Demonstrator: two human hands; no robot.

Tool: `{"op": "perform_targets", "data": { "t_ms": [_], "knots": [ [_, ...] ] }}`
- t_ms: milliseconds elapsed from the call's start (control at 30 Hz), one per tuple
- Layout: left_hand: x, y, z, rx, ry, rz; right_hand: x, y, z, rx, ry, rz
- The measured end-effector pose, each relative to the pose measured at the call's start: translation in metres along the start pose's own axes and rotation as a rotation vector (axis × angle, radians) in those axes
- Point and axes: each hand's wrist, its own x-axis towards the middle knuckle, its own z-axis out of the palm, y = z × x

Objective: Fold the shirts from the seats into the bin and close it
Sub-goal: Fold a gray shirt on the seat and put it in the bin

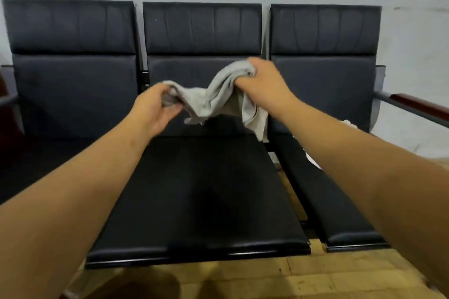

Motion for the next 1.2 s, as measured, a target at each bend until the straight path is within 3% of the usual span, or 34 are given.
{"op": "perform_targets", "data": {
  "t_ms": [100, 200, 300, 367, 467, 533, 667, 767, 867, 933, 1033, 1133, 1200],
  "knots": [
    [-0.009, -0.043, -0.064, 0.319, 0.284, -0.132, -0.053, 0.013, 0.041, -0.230, -0.288, 0.037],
    [-0.030, -0.091, -0.125, 0.518, 0.331, -0.270, -0.115, 0.028, 0.095, -0.417, -0.541, 0.012],
    [-0.045, -0.114, -0.156, 0.611, 0.290, -0.361, -0.165, 0.034, 0.124, -0.211, -0.822, 0.068],
    [-0.048, -0.110, -0.165, 0.712, 0.248, -0.315, -0.181, 0.036, 0.131, -0.049, -1.002, 0.137],
    [-0.056, -0.108, -0.171, 1.088, 0.249, -0.278, -0.183, 0.049, 0.134, 0.019, -0.826, 0.229],
    [-0.066, -0.111, -0.167, 1.276, 0.219, -0.300, -0.180, 0.069, 0.132, -0.170, -0.729, 0.195],
    [-0.076, -0.122, -0.157, 1.457, 0.046, -0.263, -0.188, 0.113, 0.129, -0.514, -0.910, 0.163],
    [-0.082, -0.133, -0.158, 1.620, -0.089, -0.334, -0.198, 0.112, 0.135, -0.621, -0.961, 0.259],
    [-0.082, -0.133, -0.165, 1.758, -0.111, -0.354, -0.211, 0.083, 0.139, -0.663, -1.040, 0.334],
    [-0.080, -0.129, -0.169, 1.837, -0.077, -0.269, -0.216, 0.066, 0.136, -0.707, -1.082, 0.324],
    [-0.077, -0.124, -0.174, 1.906, -0.073, -0.153, -0.204, 0.057, 0.125, -0.698, -0.919, 0.311],
    [-0.075, -0.123, -0.176, 1.830, -0.062, -0.178, -0.187, 0.072, 0.118, -0.693, -0.689, 0.229],
    [-0.076, -0.123, -0.177, 1.793, -0.092, -0.210, -0.182, 0.094, 0.118, -0.703, -0.748, 0.188]
  ]
}}
